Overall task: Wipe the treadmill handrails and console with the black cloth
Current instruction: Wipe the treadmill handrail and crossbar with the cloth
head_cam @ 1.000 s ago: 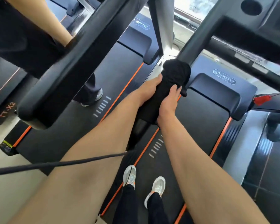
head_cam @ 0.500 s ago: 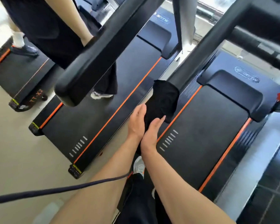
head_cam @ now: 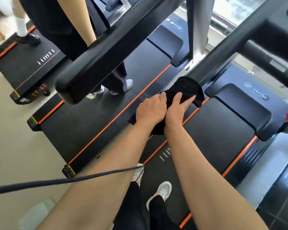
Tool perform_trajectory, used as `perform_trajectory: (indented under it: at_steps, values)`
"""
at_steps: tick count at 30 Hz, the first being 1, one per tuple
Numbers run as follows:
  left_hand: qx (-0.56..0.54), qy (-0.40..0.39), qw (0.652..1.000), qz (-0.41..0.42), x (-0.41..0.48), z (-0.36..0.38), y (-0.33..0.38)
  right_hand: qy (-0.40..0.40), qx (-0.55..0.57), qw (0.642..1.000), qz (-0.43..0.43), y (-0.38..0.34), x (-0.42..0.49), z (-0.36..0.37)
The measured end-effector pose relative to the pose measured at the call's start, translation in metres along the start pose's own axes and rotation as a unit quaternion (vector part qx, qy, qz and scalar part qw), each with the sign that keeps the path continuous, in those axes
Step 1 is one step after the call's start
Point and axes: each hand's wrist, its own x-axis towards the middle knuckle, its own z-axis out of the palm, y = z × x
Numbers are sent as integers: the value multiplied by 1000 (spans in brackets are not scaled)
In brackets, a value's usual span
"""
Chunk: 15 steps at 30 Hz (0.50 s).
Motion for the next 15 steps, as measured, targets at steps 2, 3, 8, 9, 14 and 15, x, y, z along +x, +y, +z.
perform_trajectory:
  at_steps: [2,3,8,9,14,15]
  values:
    - [-17,-94,995,23,25,-4,21,7,6,1000,23,-9,13,-2]
    - [-30,-123,992,24,36,-4,29,7,10,1000,28,-15,19,-2]
    - [32,-66,996,48,44,11,46,16,-11,1000,7,-45,41,-11]
    - [40,-35,998,38,36,14,47,8,-12,1000,7,-48,44,-12]
    - [123,139,982,35,-4,37,52,-83,-50,992,82,-38,29,-43]
    - [124,148,980,37,-6,38,53,-115,-51,987,95,-34,25,-51]
